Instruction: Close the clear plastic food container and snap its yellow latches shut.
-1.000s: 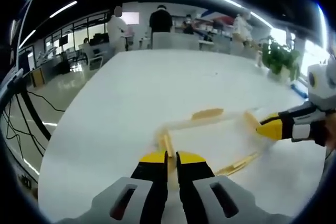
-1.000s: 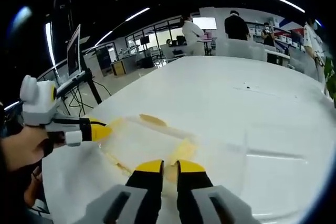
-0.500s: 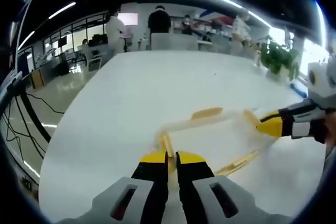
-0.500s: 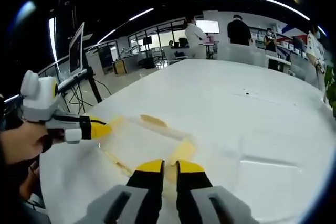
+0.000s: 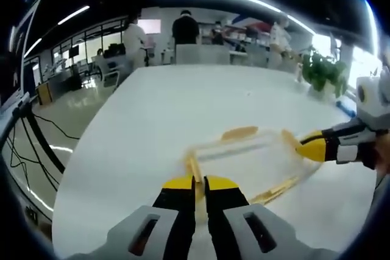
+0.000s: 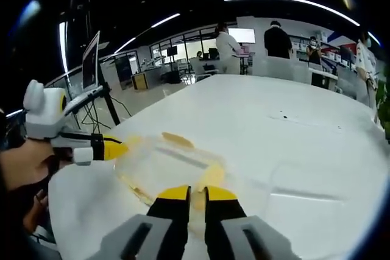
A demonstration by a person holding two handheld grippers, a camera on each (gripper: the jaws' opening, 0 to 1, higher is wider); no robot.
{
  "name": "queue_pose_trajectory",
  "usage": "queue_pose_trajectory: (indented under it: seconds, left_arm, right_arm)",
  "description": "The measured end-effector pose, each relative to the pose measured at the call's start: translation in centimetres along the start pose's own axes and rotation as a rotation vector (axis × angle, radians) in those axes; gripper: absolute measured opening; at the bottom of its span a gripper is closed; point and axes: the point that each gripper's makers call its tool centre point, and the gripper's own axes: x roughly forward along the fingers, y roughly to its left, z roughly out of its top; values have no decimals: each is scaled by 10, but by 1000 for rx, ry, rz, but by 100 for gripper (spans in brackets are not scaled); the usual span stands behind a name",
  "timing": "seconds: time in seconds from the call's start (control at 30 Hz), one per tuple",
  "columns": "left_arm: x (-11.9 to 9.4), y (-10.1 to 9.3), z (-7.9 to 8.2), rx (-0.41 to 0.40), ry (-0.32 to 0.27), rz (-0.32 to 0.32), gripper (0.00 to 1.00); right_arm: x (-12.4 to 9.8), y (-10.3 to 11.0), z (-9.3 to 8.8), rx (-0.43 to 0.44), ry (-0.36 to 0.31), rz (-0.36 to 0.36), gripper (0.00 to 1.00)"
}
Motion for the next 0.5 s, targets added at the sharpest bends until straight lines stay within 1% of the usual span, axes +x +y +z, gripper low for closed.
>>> queue_pose_trajectory:
  seconds: [0.1,0.23,0.4,0.5]
  left_arm:
    - [-4,-1,4,3,-5,0,3]
    - [-10,-1,5,17,3,19,3]
    - [-18,-2,11,14,-11,19,2]
    - [-19,-1,11,17,-7,28,2]
  right_arm:
    - [-3,1,3,1,-6,1,4]
    - [-7,6,8,1,-19,6,4]
    - [-12,8,10,4,-22,7,4]
    - [-15,11,12,2,-28,9,4]
